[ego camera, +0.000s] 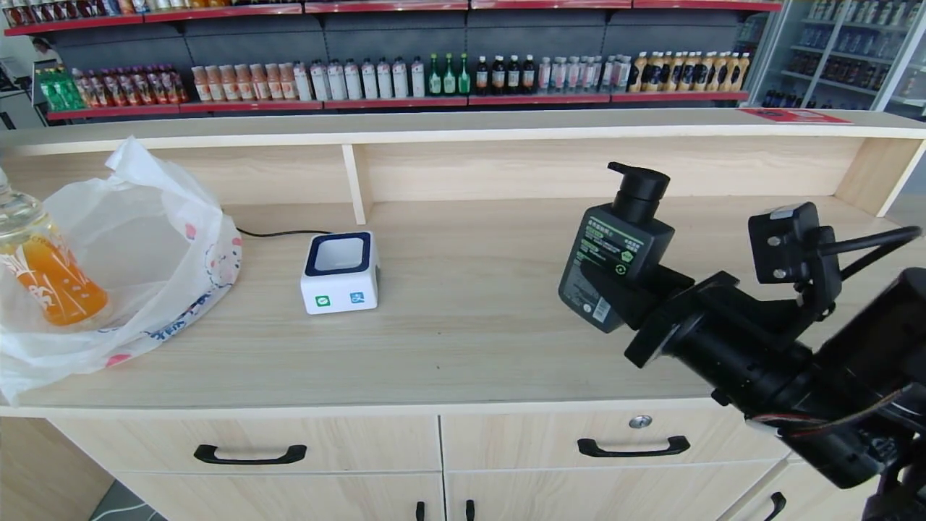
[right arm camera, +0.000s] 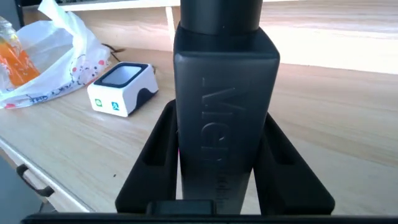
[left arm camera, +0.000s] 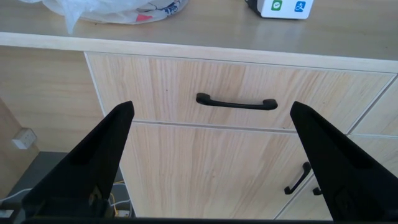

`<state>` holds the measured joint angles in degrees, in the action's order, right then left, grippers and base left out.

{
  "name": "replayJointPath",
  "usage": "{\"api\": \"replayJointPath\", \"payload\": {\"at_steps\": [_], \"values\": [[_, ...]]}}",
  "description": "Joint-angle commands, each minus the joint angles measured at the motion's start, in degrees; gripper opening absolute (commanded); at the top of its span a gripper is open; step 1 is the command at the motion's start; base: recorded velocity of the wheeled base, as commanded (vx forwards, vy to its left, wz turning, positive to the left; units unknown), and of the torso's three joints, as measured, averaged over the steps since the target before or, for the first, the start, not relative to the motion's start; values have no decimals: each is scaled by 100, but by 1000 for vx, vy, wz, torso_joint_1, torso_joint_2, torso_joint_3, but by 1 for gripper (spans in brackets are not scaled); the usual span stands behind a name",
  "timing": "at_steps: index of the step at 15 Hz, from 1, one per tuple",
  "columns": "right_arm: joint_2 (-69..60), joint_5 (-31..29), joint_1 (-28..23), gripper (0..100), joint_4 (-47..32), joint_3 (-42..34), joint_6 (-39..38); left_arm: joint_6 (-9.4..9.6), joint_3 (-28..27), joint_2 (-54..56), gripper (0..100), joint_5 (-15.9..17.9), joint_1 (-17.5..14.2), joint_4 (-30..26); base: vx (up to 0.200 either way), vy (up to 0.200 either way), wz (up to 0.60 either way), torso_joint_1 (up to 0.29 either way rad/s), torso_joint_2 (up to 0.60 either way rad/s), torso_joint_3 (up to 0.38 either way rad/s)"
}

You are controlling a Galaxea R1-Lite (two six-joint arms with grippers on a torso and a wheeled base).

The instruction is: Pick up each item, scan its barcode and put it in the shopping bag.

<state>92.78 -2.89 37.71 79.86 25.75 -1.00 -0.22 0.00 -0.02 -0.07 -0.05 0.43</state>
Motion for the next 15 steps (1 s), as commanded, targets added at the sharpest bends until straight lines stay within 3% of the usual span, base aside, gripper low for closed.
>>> {"api": "replayJointPath", "payload": {"at_steps": [1,3,11,15], "values": [[-665,-1,352,0,3,-377,3,-4,0,2,100,-1,-4,1,0,0,0,0,0,0],[-762,34,378,0,21,-597,-76,4,0,-6,100,-1,-4,1,0,0,0,0,0,0],[-779,324,791,0,610,-650,-2027,4,0,2,100,-1,-4,1,0,0,0,0,0,0],[-656,315,1301,0,970,-650,-2598,-4,0,-6,100,-1,-4,1,0,0,0,0,0,0]]}}
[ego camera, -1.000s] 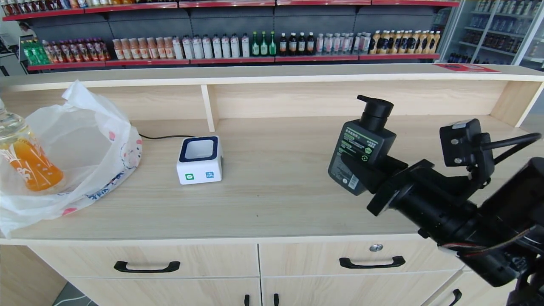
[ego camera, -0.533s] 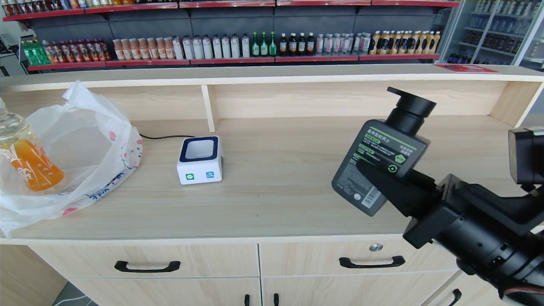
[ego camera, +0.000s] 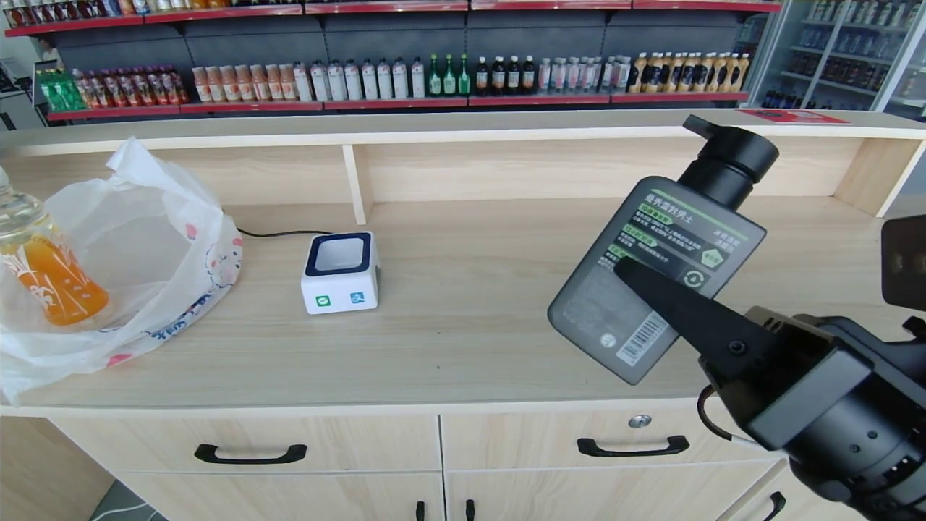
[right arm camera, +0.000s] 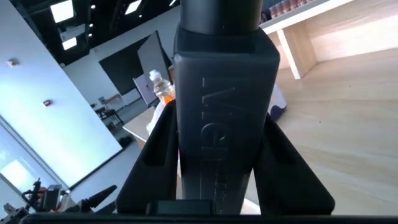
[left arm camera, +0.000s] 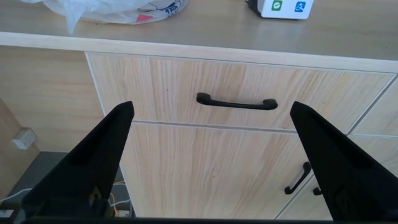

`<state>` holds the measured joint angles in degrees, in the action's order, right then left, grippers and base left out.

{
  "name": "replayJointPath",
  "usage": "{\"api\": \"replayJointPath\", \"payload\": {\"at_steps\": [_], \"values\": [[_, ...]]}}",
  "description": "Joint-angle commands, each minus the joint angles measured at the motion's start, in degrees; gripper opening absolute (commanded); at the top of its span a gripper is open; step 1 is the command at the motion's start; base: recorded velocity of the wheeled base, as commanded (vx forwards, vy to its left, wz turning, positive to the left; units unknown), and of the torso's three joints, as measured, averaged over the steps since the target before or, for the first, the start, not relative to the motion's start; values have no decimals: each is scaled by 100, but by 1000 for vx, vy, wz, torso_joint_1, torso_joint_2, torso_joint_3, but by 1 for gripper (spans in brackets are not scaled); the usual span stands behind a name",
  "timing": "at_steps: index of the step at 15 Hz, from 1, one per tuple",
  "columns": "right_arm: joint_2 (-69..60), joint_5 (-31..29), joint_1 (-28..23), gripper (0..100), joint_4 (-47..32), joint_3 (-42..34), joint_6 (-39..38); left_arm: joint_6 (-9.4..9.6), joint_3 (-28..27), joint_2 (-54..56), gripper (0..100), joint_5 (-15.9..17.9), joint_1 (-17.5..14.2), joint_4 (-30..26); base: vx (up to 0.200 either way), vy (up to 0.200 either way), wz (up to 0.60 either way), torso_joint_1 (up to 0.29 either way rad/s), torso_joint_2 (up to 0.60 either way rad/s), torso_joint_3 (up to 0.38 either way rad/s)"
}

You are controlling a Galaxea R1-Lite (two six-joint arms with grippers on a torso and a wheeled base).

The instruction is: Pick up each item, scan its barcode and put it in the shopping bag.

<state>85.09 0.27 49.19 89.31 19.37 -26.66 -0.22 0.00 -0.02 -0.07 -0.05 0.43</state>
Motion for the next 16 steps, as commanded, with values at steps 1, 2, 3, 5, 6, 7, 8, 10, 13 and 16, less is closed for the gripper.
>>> {"api": "replayJointPath", "payload": {"at_steps": [1,2,3,5,6,7,8,10,13,16], "values": [[245,0,434,0,69,58,-50,-4,0,2,100,-1,-4,1,0,0,0,0,0,0],[306,0,539,0,69,172,-50,-4,0,2,100,-1,-4,1,0,0,0,0,0,0],[350,0,574,0,69,207,-50,-4,0,2,100,-1,-4,1,0,0,0,0,0,0],[535,0,908,0,69,559,-50,4,0,2,100,-1,-4,1,0,0,0,0,0,0],[561,0,996,0,69,656,-50,-4,0,-6,100,-1,-4,1,0,0,0,0,0,0],[605,0,1251,0,69,884,-41,-4,0,-6,100,-1,-4,1,0,0,0,0,0,0],[605,-9,1339,0,69,928,-32,-4,0,2,100,-1,-4,1,0,0,0,0,0,0],[579,-9,1383,0,69,928,-23,-4,0,2,100,-1,-4,1,0,0,0,0,0,0],[421,-9,1594,0,69,928,-94,-4,0,2,100,-1,-4,1,0,0,0,0,0,0],[394,-9,1611,0,69,911,-67,-4,0,-6,100,-1,-4,1,0,0,0,0,0,0]]}}
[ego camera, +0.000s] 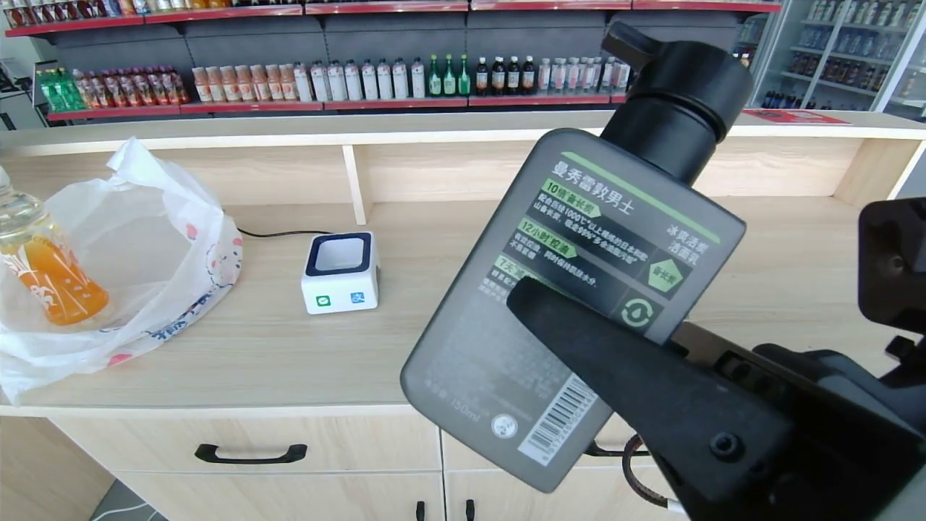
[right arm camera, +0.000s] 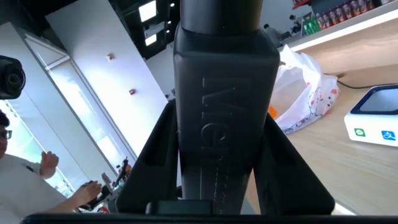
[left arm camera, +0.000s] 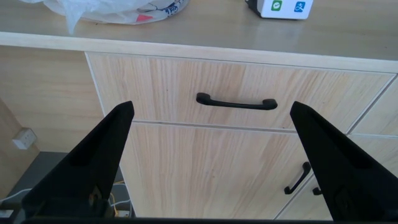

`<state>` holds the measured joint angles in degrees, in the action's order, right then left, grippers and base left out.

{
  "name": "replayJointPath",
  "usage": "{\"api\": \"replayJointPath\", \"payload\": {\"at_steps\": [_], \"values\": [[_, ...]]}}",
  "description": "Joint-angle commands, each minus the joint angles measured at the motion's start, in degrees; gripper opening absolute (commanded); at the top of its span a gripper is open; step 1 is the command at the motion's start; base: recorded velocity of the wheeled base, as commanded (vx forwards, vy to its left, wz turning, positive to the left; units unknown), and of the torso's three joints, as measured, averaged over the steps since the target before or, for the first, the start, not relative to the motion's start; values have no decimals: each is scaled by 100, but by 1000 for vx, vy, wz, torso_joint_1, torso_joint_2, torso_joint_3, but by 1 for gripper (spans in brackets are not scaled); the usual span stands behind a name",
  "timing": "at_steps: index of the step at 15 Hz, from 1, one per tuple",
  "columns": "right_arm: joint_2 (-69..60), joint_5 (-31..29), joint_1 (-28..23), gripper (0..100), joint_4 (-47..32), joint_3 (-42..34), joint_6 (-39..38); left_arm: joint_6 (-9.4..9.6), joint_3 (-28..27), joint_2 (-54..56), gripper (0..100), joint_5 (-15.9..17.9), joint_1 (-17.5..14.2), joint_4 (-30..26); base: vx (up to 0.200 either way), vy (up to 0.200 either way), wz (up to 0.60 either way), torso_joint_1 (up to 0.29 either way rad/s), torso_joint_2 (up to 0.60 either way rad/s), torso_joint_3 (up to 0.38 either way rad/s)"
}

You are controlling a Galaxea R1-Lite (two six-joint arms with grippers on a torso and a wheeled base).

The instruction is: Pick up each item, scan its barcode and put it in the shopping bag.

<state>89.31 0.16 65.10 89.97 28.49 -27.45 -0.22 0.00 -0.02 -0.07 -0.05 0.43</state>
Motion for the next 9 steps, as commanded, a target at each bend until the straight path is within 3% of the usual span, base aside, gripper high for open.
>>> {"api": "replayJointPath", "payload": {"at_steps": [1,4,9], "values": [[-19,2,20,0,3,16,100,-4,0,-6,100,-1,-4,1,0,0,0,0,0,0],[-142,-42,-23,0,3,-230,522,-4,0,2,100,-1,-4,1,0,0,0,0,0,0],[-63,-60,-1140,0,3,-581,1779,-4,0,2,100,-1,-4,1,0,0,0,0,0,0]]}}
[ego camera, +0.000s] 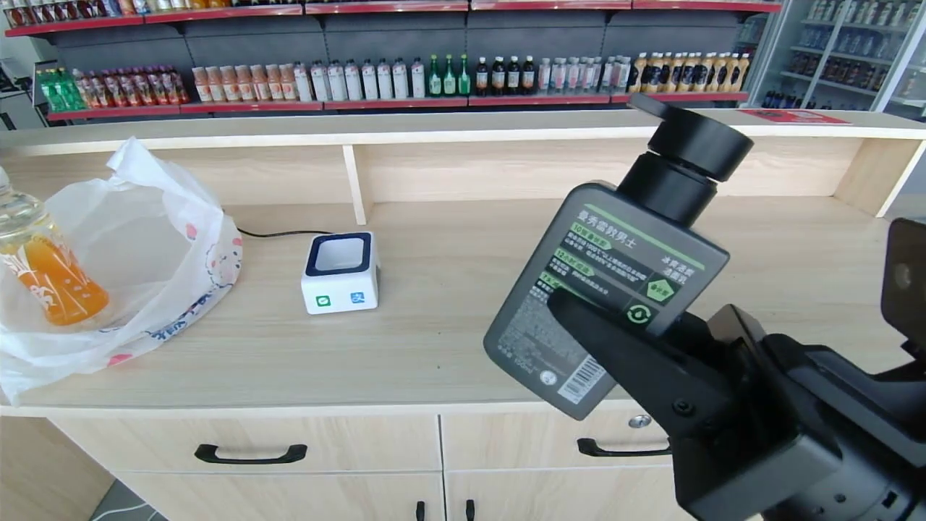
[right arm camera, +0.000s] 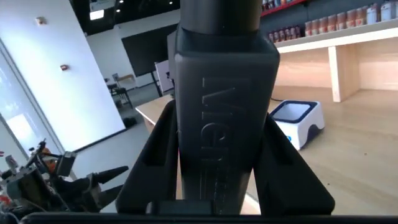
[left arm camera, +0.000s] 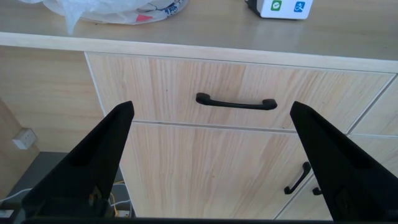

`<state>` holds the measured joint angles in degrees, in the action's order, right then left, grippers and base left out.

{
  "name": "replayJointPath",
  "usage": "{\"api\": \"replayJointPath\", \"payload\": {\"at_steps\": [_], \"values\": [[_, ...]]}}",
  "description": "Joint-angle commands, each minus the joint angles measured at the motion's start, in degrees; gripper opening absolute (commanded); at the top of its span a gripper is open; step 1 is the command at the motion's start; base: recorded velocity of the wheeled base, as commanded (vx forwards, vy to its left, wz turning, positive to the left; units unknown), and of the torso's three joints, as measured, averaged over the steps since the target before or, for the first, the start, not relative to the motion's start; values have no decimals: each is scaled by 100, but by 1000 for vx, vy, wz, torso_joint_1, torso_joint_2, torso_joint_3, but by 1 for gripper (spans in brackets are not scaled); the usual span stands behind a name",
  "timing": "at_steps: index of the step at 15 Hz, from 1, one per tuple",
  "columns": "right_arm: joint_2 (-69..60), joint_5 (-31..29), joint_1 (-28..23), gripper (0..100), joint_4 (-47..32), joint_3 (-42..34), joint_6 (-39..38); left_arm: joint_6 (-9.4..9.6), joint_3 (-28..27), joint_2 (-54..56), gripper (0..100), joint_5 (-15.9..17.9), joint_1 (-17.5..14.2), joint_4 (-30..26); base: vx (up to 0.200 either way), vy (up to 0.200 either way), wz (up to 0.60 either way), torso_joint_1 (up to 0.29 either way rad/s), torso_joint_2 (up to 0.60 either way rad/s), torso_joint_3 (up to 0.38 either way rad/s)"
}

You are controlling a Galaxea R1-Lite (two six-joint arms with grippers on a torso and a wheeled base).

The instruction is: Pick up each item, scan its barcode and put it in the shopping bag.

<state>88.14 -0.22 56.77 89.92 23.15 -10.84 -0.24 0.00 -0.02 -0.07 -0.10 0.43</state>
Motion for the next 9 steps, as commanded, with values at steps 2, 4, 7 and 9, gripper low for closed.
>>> {"api": "replayJointPath", "payload": {"at_steps": [2,4,7,9], "values": [[177,-198,-1195,0,8,-30,389,-2,0,2,100,-1,1,1,0,0,0,0,0,0],[204,-224,-1520,0,8,32,451,7,0,-6,100,-1,1,1,0,0,0,0,0,0],[441,-338,-2109,0,8,243,890,7,0,2,100,-1,1,1,0,0,0,0,0,0],[626,-391,-2487,0,8,550,987,7,0,2,100,-1,1,1,0,0,0,0,0,0]]}}
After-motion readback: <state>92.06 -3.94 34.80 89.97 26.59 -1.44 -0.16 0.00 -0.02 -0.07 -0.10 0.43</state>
